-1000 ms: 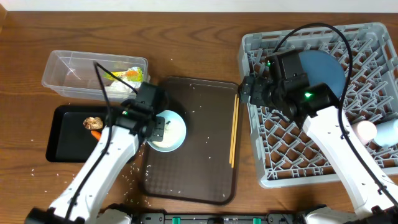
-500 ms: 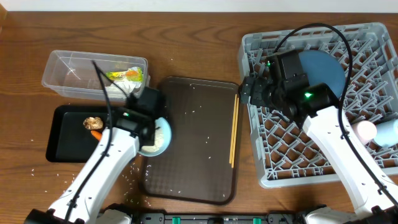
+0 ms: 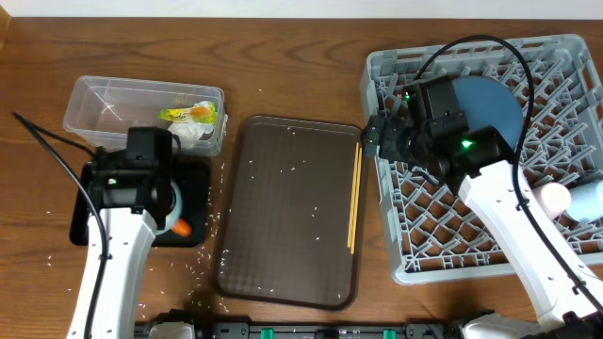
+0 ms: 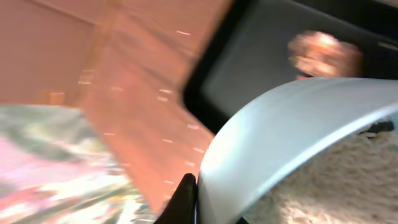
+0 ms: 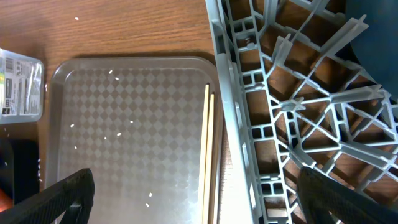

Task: Sort waste into correct bins and load items into the dishwasher rack
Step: 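Tip the rice bowl over the black tray to empty the rice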

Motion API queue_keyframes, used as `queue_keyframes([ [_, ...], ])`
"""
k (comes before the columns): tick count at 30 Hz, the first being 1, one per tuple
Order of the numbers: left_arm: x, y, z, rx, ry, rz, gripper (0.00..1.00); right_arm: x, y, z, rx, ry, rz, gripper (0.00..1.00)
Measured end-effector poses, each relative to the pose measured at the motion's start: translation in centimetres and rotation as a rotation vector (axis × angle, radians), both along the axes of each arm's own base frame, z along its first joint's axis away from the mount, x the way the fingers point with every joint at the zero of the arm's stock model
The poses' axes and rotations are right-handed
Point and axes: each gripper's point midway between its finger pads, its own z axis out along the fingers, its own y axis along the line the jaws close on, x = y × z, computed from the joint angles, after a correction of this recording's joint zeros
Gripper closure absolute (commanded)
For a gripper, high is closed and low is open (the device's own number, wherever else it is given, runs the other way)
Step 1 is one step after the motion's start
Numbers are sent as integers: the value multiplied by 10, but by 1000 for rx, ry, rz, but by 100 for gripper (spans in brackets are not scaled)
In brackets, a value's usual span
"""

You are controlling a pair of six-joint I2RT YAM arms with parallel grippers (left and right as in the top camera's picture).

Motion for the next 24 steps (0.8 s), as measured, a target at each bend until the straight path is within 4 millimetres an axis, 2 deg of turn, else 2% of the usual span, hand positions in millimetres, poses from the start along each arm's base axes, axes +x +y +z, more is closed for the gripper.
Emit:
queue_keyframes([
  [4, 0, 21, 7, 165, 83, 24, 94, 0, 0, 0, 0, -1, 0, 2],
  [10, 6, 35, -7, 328, 316, -14, 94, 0, 0, 0, 0, -1, 0, 2],
  [15, 27, 33, -6, 437, 313, -55, 94, 0, 0, 0, 0, 0, 0, 2],
  [19, 29, 32, -9, 457, 345, -72, 94, 0, 0, 0, 0, 0, 0, 1],
  [24, 41, 35, 0, 537, 326, -81, 94, 0, 0, 0, -1, 2, 1, 1],
])
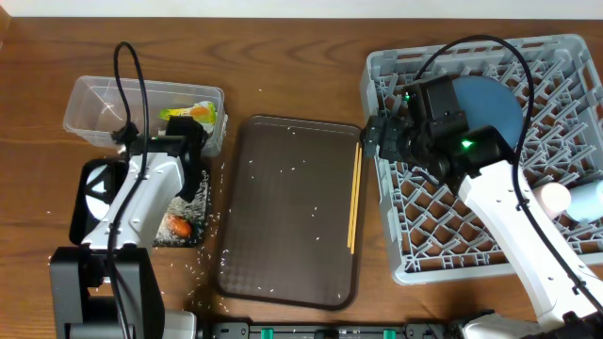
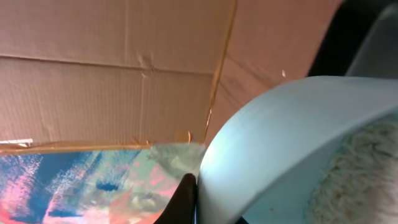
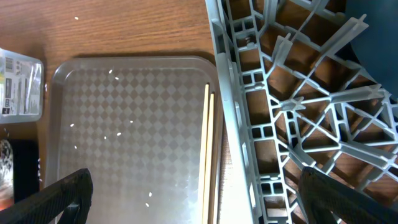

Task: Sort waste into correct bins and load items into the dishwasher rack
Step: 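Tip the rice bowl over the black tray to empty the rice, then hand the light-blue bowl from the left gripper to the right gripper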

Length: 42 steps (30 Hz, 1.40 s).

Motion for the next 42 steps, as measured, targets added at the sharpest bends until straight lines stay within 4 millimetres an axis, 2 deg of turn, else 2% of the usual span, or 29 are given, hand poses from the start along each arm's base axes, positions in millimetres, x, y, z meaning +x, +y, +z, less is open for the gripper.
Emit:
queue_keyframes([
  [6, 18, -3, 13, 78, 35, -68, 94, 0, 0, 0, 0, 0, 0, 1],
  [14, 25, -5, 18, 112, 123, -109, 94, 0, 0, 0, 0, 0, 0, 1],
  [22, 39, -3, 35, 211, 128, -116, 94, 0, 0, 0, 0, 1, 0, 1],
  [25, 34, -3, 33, 203, 201, -128, 94, 0, 0, 0, -1, 2, 0, 1],
  [29, 45, -4, 43, 245, 125, -113, 94, 0, 0, 0, -1, 2, 0, 1],
  [36, 40, -5, 38, 232, 222, -136, 94, -2, -1, -1, -3, 8, 0, 1],
  [42, 44, -9, 40, 243, 207, -145, 94, -2, -1, -1, -4, 9, 0, 1],
])
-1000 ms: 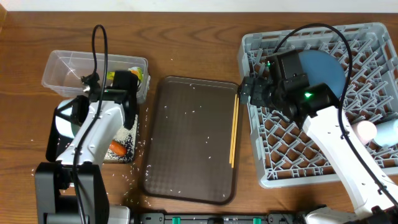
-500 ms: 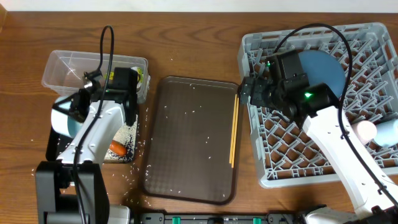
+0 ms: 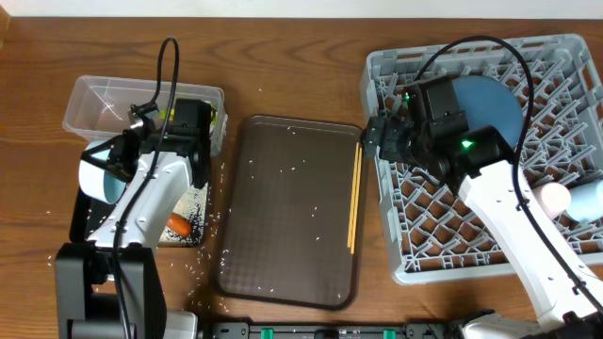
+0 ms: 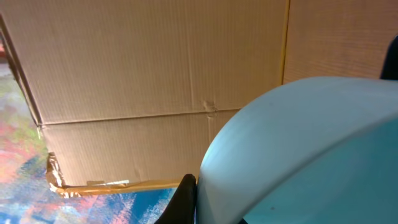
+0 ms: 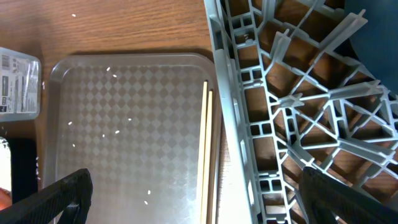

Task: Sort waste into correct bins and load items into the dishwasher rack
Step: 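Hand the light-blue bowl from the left gripper to the right gripper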

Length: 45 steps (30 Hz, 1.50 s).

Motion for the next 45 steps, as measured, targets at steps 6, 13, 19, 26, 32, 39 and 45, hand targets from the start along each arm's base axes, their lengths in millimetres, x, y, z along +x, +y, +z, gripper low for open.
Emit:
queue_keyframes([
  [6, 2, -4, -2, -10, 1, -15, 94, 0, 0, 0, 0, 0, 0, 1],
  [13, 7, -24, -22, -124, 2, -84, 94, 0, 0, 0, 0, -1, 0, 1],
  [19, -1, -48, -54, -331, 46, -129, 94, -1, 0, -1, -1, 4, 0, 1],
  [26, -10, -92, -61, -770, -173, -170, 94, 3, 2, 2, 8, -14, 3, 5],
  [32, -5, -153, -10, -1123, -403, -378, 94, 11, 41, 24, 144, -112, 212, 9],
  [39, -15, -216, 23, -1419, -478, -557, 94, -9, 107, 59, 352, -213, 523, 20],
  [45, -21, -244, 21, -1494, -428, -600, 94, -38, 149, 62, 340, -236, 647, 32],
])
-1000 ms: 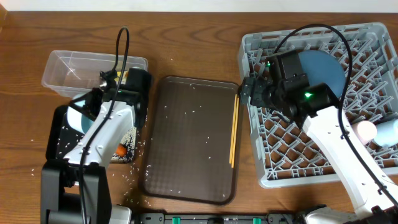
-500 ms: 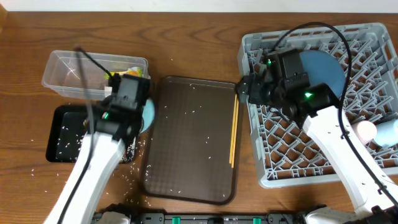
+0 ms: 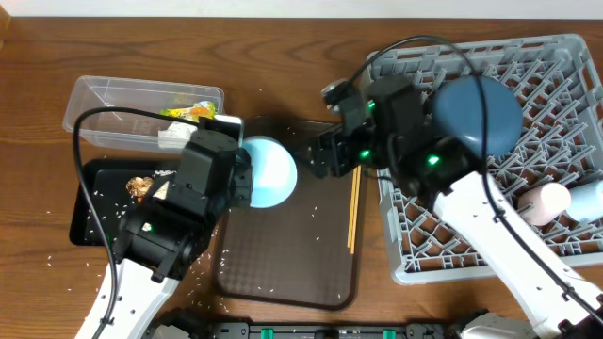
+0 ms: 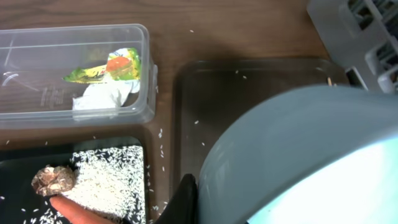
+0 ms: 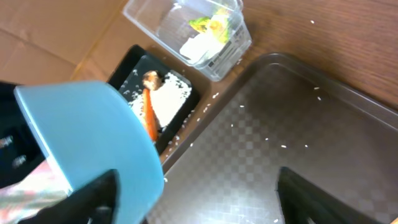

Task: Sort waste into correct bins and load items into the dishwasher rack
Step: 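Hand the light-blue bowl from the left gripper to the right gripper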

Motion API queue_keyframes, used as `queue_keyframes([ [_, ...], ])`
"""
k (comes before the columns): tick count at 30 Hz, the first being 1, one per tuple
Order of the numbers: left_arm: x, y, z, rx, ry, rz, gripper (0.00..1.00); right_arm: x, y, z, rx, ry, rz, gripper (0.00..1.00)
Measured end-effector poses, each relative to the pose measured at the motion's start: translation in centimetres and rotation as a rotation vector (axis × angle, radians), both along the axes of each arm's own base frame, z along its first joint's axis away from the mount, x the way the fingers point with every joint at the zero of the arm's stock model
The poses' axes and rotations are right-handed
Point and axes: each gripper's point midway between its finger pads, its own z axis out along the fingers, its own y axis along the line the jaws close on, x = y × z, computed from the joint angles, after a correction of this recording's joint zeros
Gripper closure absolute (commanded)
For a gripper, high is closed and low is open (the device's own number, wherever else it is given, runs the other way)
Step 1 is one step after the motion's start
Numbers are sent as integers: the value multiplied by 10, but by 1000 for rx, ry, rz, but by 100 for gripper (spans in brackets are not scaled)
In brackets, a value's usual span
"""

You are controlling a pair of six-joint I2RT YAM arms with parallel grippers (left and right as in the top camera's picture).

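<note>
My left gripper (image 3: pixel 245 176) is shut on the rim of a light blue bowl (image 3: pixel 271 171) and holds it above the brown tray's (image 3: pixel 292 254) upper left part. The bowl (image 4: pixel 298 155) fills the left wrist view, with one black finger (image 4: pixel 186 200) against its rim. My right gripper (image 3: pixel 317 160) hangs open over the tray, just right of the bowl. In the right wrist view the bowl (image 5: pixel 93 143) sits by the left finger (image 5: pixel 99 198). Two chopsticks (image 3: pixel 355 212) lie along the tray's right edge. The grey dishwasher rack (image 3: pixel 452 254) stands on the right.
A clear bin (image 3: pixel 104 105) with wrappers (image 4: pixel 102 78) stands at the back left. In front of it a black bin (image 3: pixel 94 217) holds rice (image 4: pixel 106 186), a carrot piece and a brown lump. The rack carries a dark blue plate (image 3: pixel 476 113) and a pale cup (image 3: pixel 542 202). Rice grains dot tray and table.
My left gripper has brought the bowl from beside the bins at the left to above the tray. My right gripper has left the rack's left edge and now hangs open beside the bowl.
The left gripper first held the bowl, with rice in it, over the black bin. Then the bowl was tipped on its side there and rice lay in the bin. Then the bowl showed empty, still by the bins. Now it is over the tray, with the right gripper beside it.
</note>
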Motion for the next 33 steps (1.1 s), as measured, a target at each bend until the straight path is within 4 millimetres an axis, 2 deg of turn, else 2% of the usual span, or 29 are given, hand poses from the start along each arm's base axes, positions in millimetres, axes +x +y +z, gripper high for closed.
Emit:
queue_keyframes([
  [4, -3, -8, 0, 1, 1, -28, 94, 4, 1, -7, -78, -40, -71, 45],
  [7, -5, -12, 0, -2, 3, -39, 94, 2, 0, -14, -136, -51, -116, 48],
  [10, -5, -13, -1, -24, 7, -21, 94, 1, -1, -18, -170, -55, -147, 46],
  [13, -4, -14, 1, -47, 2, -3, 94, 1, -5, -22, -195, -49, -168, 37],
  [19, -10, -9, -5, -36, 37, 22, 94, 3, -7, -23, -207, -57, -179, 30],
  [24, -17, 11, -15, 58, 73, 88, 94, -1, -3, -23, -192, -42, -154, 28],
  [29, -13, 19, -11, 89, 44, 125, 94, -7, 11, -13, -123, -47, -80, 25],
  [33, -11, 23, -12, 111, 40, 140, 94, -8, 13, -10, -99, -43, -54, 27],
])
